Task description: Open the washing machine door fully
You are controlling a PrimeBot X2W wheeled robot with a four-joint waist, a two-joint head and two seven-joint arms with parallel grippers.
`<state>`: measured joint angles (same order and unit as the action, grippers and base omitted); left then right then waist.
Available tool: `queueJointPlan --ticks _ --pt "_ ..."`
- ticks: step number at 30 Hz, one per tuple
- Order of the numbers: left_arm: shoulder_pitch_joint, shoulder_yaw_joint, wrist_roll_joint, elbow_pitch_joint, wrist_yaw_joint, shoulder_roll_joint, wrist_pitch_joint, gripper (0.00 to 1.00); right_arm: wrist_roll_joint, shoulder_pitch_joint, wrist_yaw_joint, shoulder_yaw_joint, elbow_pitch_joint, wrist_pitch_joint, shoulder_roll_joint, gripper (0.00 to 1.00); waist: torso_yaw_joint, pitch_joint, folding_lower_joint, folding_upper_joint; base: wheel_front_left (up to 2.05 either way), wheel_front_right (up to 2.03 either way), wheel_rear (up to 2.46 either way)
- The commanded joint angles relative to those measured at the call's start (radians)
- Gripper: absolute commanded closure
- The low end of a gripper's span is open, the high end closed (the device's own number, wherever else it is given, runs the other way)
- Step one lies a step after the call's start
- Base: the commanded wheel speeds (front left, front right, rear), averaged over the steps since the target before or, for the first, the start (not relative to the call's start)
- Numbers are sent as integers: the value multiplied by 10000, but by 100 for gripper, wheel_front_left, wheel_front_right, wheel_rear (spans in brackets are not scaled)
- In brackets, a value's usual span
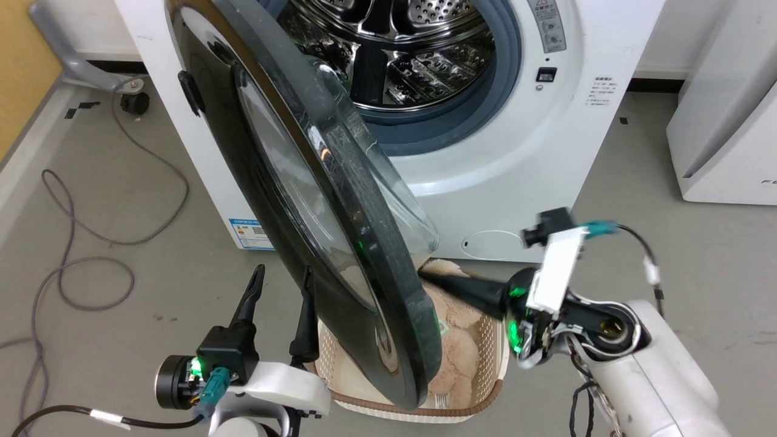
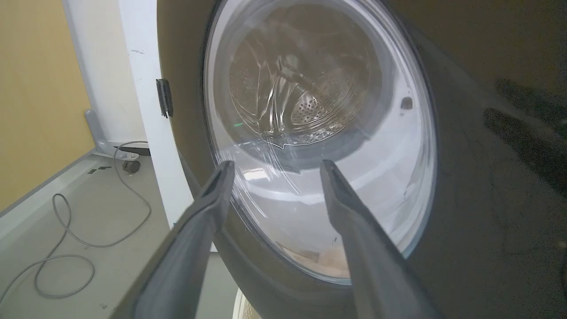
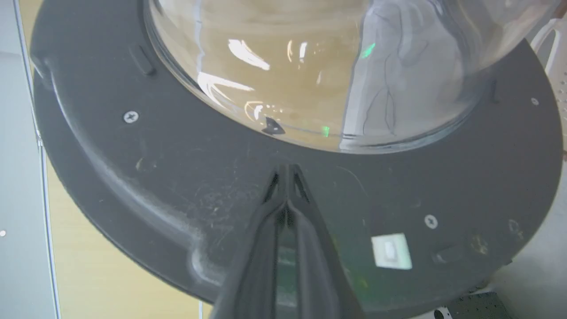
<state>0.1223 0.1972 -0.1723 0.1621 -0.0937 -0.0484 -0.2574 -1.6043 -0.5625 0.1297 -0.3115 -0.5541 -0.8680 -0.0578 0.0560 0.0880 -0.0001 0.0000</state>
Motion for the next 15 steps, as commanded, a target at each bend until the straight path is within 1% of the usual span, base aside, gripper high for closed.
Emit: queueJointPlan --ticks 1,3,4,5,6,8,11,15 --pt "-129 -62 -25 20 -23 -18 -44 0 4 288 10 179 196 693 53 100 -27 -30 1 0 0 0 0" --pt "-136 -93 -39 26 -41 -18 -44 0 269 511 10 421 288 1790 59 99 -61 -28 1 0 0 0 0" --pt "-131 -96 -53 32 -46 -18 -44 0 450 654 10 548 320 2379 60 74 -69 -29 1 0 0 0 0" --pt "-128 -100 -73 33 -52 -18 -44 0 539 821 10 710 342 2928 62 23 -85 -37 1 0 0 0 0" --pt "-134 -109 -96 29 -60 -18 -44 0 592 992 10 881 349 3465 64 0 -107 -45 1 0 0 0 0" --pt "-157 -119 -116 44 -73 -18 -44 0 741 1359 10 1246 394 4613 67 0 -138 -75 1 0 0 0 0" --pt "-231 -155 -124 93 -74 -18 -44 0 292 1937 10 1909 236 6009 71 0 -207 -176 1 0 0 0 0" --pt "-331 -215 -89 164 -41 -18 -44 0 208 2647 10 2732 392 8009 73 0 -280 -297 1 0 0 0 0"
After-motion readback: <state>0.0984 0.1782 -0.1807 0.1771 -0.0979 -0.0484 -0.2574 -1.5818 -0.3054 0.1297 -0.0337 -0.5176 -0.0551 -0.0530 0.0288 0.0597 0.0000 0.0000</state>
